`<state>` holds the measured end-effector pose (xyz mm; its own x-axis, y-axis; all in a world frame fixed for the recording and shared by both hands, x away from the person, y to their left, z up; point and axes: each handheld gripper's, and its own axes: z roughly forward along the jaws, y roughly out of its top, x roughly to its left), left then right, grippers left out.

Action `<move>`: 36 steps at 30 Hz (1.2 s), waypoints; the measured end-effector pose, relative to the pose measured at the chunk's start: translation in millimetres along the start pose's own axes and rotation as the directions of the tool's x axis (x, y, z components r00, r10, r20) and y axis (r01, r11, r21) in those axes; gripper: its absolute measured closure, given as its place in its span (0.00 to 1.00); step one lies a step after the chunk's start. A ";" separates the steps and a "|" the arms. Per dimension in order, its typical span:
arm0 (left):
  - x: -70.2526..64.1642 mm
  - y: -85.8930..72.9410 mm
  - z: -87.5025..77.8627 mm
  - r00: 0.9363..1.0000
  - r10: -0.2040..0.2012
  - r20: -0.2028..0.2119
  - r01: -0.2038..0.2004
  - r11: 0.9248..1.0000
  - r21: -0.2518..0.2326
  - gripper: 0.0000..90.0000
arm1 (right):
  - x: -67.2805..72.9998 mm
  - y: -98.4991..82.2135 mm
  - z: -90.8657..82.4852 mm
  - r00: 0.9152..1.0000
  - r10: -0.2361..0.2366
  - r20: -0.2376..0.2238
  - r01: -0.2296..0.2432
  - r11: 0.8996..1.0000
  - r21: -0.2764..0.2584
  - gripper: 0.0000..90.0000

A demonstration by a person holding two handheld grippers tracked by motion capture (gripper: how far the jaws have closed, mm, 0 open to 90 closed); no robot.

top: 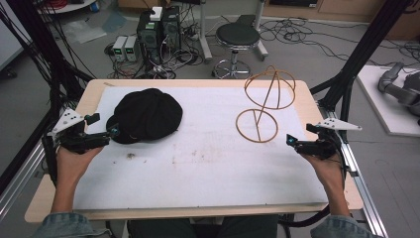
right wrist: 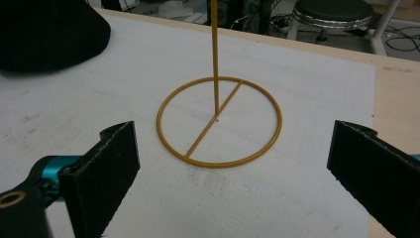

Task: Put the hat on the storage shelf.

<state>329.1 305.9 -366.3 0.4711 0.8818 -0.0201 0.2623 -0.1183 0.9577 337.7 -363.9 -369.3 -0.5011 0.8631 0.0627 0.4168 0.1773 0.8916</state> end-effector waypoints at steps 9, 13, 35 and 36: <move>-4.4 6.5 7.6 1.000 0.023 0.005 -0.023 1.000 -0.005 0.19 | 0.8 -0.9 -0.7 1.000 0.002 0.001 -0.002 1.000 0.001 0.06; -6.0 10.3 14.1 1.000 0.022 0.004 -0.022 1.000 -0.018 0.19 | 2.4 -0.8 -0.1 1.000 -0.002 -0.001 0.002 1.000 0.009 0.06; -16.6 61.0 65.3 0.998 0.056 0.009 -0.056 0.998 -0.026 0.20 | 1.8 0.1 -1.3 1.000 0.004 -0.009 -0.004 1.000 0.001 0.06; -16.4 62.9 67.2 0.998 0.056 0.012 -0.056 0.998 -0.026 0.20 | 1.8 0.1 -1.3 1.000 0.004 -0.009 -0.004 1.000 0.001 0.06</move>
<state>394.4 253.3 -325.0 0.4955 0.8681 0.0304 0.2134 -0.1556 0.9645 335.9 -362.9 -368.5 -0.5062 0.8596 0.0703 0.4195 0.1742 0.8909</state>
